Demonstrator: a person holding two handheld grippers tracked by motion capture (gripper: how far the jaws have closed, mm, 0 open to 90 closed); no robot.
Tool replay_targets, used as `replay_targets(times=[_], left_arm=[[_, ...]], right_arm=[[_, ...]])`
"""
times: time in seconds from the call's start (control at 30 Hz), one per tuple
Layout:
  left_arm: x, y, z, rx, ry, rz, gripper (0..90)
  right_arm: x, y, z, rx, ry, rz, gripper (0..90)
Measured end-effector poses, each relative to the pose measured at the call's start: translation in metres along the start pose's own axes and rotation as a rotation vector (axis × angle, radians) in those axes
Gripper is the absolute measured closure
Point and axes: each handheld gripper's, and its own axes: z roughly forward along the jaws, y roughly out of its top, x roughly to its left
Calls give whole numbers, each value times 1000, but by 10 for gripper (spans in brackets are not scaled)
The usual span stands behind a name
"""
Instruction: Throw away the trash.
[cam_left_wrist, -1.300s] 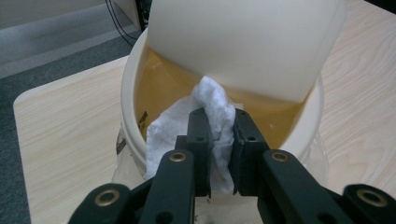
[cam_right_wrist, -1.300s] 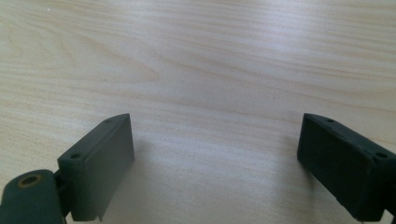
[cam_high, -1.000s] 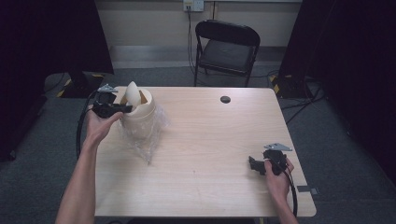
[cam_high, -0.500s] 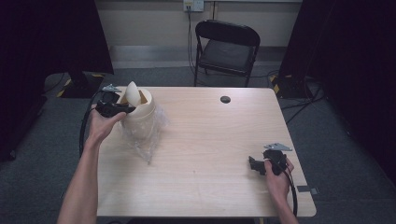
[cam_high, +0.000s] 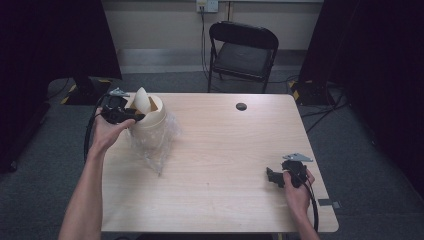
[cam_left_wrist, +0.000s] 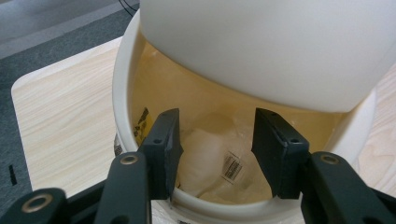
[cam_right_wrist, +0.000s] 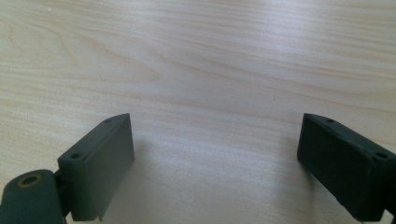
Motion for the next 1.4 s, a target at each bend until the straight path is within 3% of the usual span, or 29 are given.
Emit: replay_targets(times=[0.17,0.4,0.5,0.63,0.7,0.83,0.9,1.03,1.17,1.3,1.4], left_arm=[[1,-2,-6,-13,1,1,611],[2,-5,-16,-53,-4,1,661],[0,-6,-20,-89,-27,-9,664],[-3,-5,-27,-98,-14,-5,639],[-3,-5,-31,-102,-6,0,616],[-2,-6,-39,-134,0,-29,561],[-5,-6,-43,-146,12,-63,551],[-9,-7,-52,-174,0,-71,463],[-14,-13,-57,-194,1,-51,372],[-20,-21,-58,-164,37,-25,257],[-26,-29,-61,-181,32,-14,255]], right_arm=[[0,0,0,0,0,0,99],[0,0,0,0,0,0,99],[0,0,0,0,0,0,98],[0,0,0,2,4,-2,97],[0,0,0,3,4,-1,97],[0,0,0,3,4,-1,97],[0,0,0,3,4,-1,97],[0,0,0,3,4,-1,97],[0,0,0,2,5,-1,97],[0,0,0,2,5,-1,97],[0,0,0,2,5,-1,97]])
